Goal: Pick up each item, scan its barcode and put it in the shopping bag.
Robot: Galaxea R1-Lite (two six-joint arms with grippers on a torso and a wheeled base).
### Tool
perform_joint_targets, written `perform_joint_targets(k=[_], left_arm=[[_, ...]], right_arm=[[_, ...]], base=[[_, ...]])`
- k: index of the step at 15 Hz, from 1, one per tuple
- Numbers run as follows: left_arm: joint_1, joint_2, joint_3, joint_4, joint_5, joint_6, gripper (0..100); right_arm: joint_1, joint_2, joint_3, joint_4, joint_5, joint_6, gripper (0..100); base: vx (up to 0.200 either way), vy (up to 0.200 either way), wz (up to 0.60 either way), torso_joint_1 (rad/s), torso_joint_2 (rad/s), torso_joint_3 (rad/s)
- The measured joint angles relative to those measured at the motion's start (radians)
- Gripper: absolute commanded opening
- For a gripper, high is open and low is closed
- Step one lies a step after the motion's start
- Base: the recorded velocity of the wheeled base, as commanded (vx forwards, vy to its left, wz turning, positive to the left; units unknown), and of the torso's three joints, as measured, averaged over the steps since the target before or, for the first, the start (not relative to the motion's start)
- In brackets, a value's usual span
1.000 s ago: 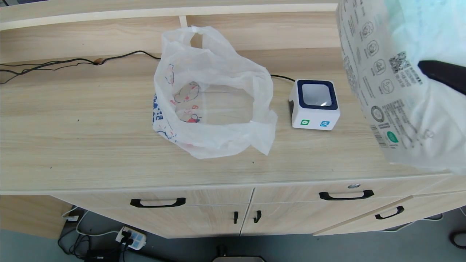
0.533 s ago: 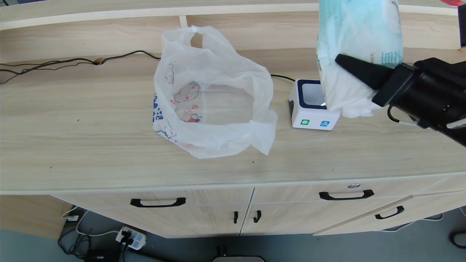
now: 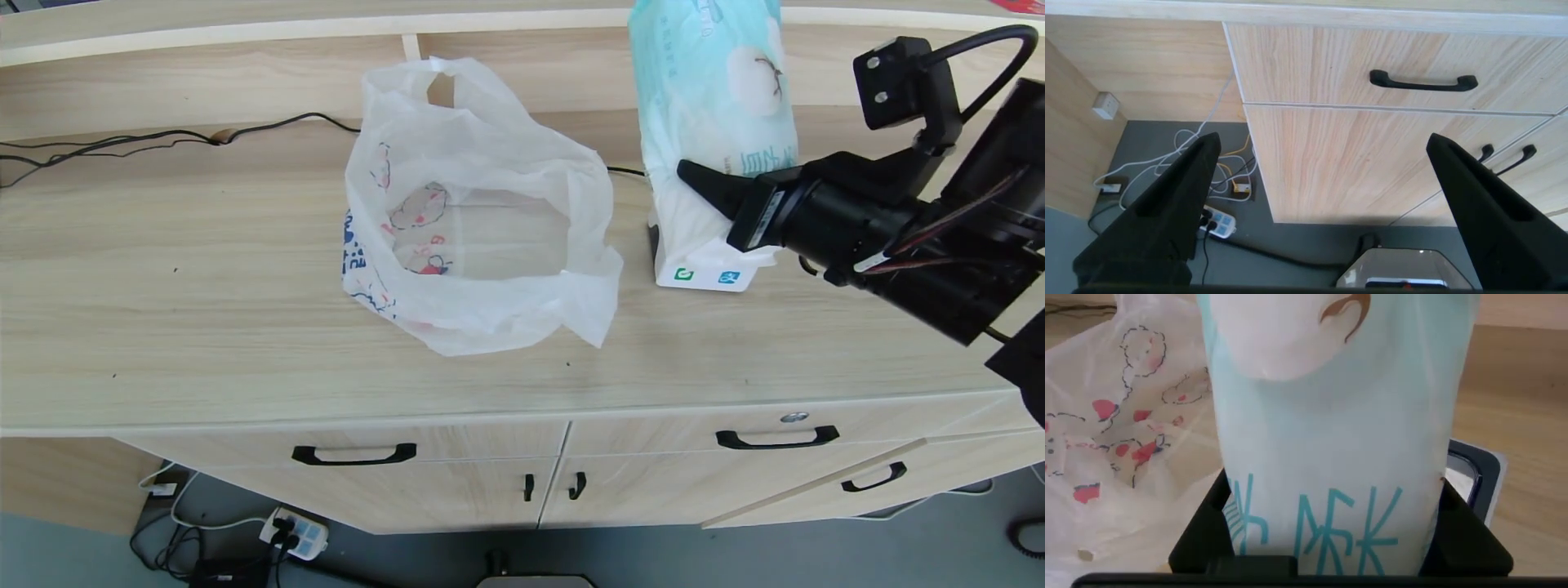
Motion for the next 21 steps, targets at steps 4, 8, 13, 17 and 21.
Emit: perform_joint_targets(k=[4,8,13,17,21], left_arm=[[-0.001,0.0,0.0,0.0,0.0,0.0,100],[-0.001,0.0,0.0,0.0,0.0,0.0,100],[-0.001,0.0,0.0,0.0,0.0,0.0,100],[-0.001,0.0,0.0,0.0,0.0,0.0,100],[0.0,0.0,0.0,0.0,0.0,0.0,100]], right_arm=[[-0.066,0.026,-0.01,-0.001,0.003,-0.038,0],[-0.076,0.031,-0.011,0.007,0.011,-0.077,0],[-0.074,0.028,-0.052,0.002,0.089,-0.116,0],[-0.081,-0.003,-0.119,0.006,0.089,-0.133,0],[-0.053,-0.062,-0.054,0.007,0.071,-0.109,0]], base=[[0.0,0.0,0.0,0.0,0.0,0.0],[0.0,0.0,0.0,0.0,0.0,0.0],[0.0,0.0,0.36,0.001,0.0,-0.001],[0.0,0.0,0.6,0.005,0.01,-0.002],[0.0,0.0,0.3,-0.001,0.0,0.001]])
